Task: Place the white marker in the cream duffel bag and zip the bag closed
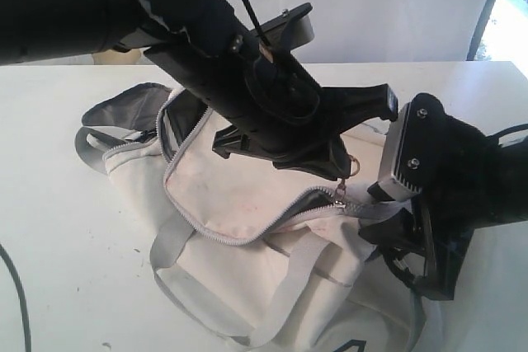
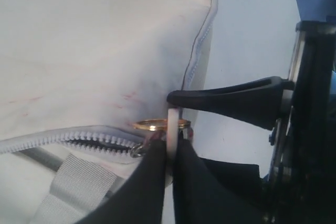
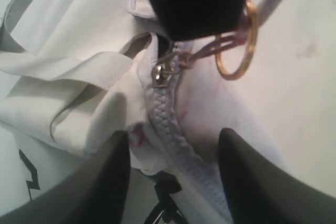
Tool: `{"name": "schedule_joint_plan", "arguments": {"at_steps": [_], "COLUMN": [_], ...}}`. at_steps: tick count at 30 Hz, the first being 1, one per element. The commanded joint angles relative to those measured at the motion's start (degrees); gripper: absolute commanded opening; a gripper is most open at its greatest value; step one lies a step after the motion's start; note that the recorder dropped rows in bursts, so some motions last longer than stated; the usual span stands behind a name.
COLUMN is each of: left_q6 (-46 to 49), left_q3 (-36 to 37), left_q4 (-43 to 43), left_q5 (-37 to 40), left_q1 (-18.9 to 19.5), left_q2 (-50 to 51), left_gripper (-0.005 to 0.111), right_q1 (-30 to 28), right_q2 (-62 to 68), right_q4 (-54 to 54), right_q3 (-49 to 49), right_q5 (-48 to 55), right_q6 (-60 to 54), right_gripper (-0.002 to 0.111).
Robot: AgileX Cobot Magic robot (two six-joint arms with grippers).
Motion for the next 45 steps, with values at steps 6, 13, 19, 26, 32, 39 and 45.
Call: {"name": "schedule_joint_plan", "arguments": {"at_steps": [6,13,19,26,32,39,45], "left_q6": [0.33,0.33,-1.6,-5.47,-3.56,-3.0,3.92], "left_q3": [-0.02,-0.02,-0.02,-0.02,0.69,5.02,5.8], "left_q4": [-0.38,0.37,8.17,14.53,15.28,19.87,20.95], "left_q5": [-0.38,0.1,4.15,5.63,7.09,7.09,5.51], "left_q1": [0.21,0.21,0.21,3.84,5.49,8.81,15.16], "left_q2": [-0.88,-0.88,-2.36,-7.49,-7.77,-7.77,-7.77], "left_gripper": [0.0,0.0,0.0,0.0,0.0,0.0,0.0], "right_q1": [0.06,0.06,0.06,0.06,0.06,0.06,0.06], "right_q2": [3.07,3.27,2.18,-0.79,-2.15,-3.77,-3.87], "right_q4": [3.02,3.11,2.99,2.74,2.74,-1.02,-2.79], "right_q3": [0.28,0.28,0.28,0.28,0.28,0.38,0.38], "right_q5": [-0.87,-0.79,-0.79,-1.62,-1.67,-2.38,-2.38], "right_q6": [-3.12,-3.12,-2.61,-2.61,-2.52,1.44,4.78], "right_gripper": [0.038,-0.001,0.0,0.0,0.0,0.0,0.0]}}
